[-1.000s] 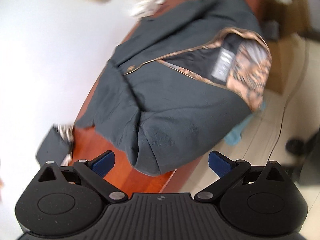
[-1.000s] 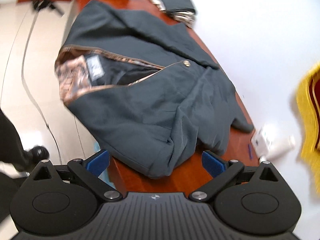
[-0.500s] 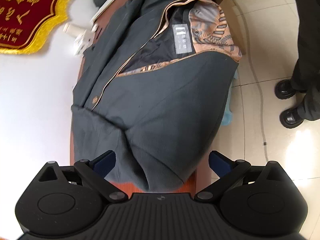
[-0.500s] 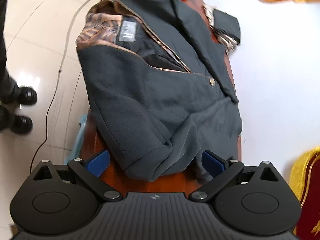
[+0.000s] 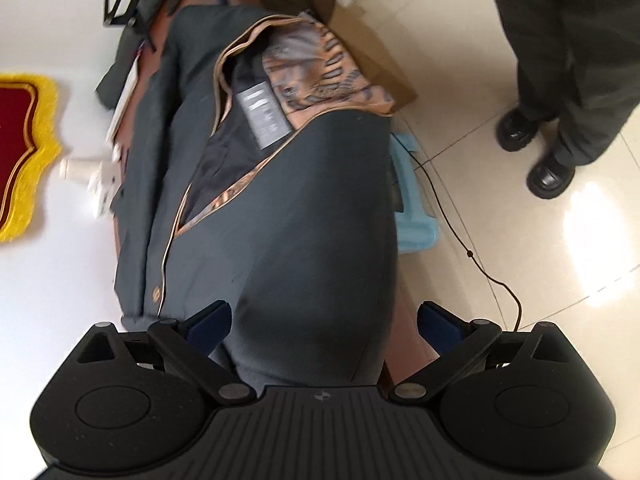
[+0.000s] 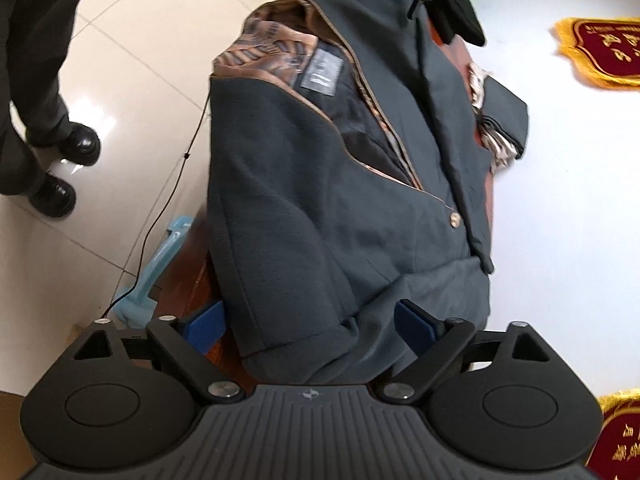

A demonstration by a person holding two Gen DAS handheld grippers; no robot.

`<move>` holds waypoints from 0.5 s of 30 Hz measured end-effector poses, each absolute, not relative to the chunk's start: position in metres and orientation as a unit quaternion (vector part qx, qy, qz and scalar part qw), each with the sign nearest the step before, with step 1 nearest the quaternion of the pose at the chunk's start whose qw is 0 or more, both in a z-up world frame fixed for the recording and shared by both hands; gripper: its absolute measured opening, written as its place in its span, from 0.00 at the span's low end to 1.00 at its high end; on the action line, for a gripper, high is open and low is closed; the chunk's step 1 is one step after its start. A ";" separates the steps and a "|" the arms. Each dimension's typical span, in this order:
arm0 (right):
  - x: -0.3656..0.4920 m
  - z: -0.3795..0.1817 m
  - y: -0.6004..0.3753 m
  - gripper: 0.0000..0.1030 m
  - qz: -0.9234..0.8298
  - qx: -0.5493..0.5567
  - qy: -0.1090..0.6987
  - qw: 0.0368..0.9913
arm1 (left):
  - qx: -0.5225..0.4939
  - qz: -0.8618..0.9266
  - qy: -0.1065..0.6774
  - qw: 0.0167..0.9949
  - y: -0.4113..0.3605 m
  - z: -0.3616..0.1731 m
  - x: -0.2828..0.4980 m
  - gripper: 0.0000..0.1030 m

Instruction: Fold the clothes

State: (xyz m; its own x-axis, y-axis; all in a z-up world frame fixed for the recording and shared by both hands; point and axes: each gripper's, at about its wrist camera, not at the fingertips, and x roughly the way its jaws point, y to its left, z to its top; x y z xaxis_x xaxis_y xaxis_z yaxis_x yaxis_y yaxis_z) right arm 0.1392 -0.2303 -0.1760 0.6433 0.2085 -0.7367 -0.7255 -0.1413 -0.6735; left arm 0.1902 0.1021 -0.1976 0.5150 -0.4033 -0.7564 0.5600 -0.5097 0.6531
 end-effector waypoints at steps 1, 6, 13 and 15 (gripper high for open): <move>0.140 -0.176 -0.231 0.90 0.376 -0.655 0.198 0.624 | 0.717 -0.490 0.055 0.492 0.101 -0.199 0.191 0.98; 0.147 -0.174 -0.230 0.82 0.393 -0.646 0.208 0.621 | 0.714 -0.491 0.062 0.495 0.096 -0.203 0.195 0.98; 0.147 -0.173 -0.231 0.67 0.408 -0.641 0.222 0.611 | 0.708 -0.487 0.076 0.506 0.093 -0.205 0.198 0.85; 0.146 -0.174 -0.230 0.59 0.408 -0.639 0.232 0.610 | 0.706 -0.483 0.082 0.512 0.093 -0.203 0.198 0.75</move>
State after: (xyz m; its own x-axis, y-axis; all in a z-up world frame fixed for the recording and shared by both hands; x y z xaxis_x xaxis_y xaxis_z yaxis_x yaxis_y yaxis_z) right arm 0.1456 -0.2296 -0.1737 0.5593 0.2016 -0.8041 -0.7937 -0.1494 -0.5896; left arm 0.1981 0.0932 -0.2028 0.5201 -0.3793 -0.7653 0.6095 -0.4630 0.6436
